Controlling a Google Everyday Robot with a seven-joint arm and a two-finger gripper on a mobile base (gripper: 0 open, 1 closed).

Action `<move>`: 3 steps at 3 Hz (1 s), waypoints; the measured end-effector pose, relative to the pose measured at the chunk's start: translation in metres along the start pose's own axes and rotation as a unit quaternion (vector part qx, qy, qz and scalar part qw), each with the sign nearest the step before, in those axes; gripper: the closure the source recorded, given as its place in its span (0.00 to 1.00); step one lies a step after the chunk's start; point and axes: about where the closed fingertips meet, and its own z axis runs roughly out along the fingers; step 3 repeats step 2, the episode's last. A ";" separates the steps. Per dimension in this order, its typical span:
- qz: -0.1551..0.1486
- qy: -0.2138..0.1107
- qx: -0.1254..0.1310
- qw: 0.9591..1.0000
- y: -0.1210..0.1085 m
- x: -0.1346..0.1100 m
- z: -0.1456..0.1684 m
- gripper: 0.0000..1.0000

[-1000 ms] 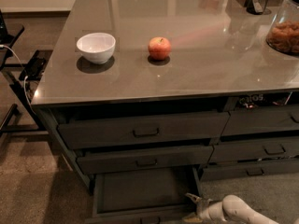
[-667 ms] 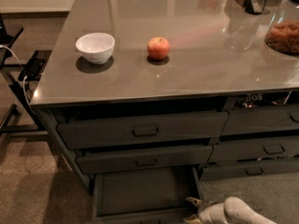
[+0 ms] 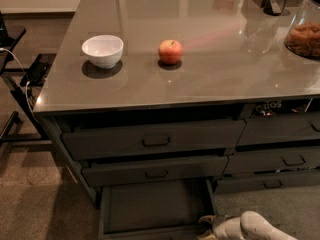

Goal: Open bottom drawer

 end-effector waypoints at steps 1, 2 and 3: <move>0.000 0.000 0.000 1.000 0.000 0.000 0.000 0.00; 0.000 0.000 0.000 1.000 0.000 0.000 0.000 0.00; 0.000 0.000 0.000 1.000 0.000 0.000 0.000 0.00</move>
Offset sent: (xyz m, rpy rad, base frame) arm 0.0000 0.0000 0.0000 0.0000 0.0000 0.0000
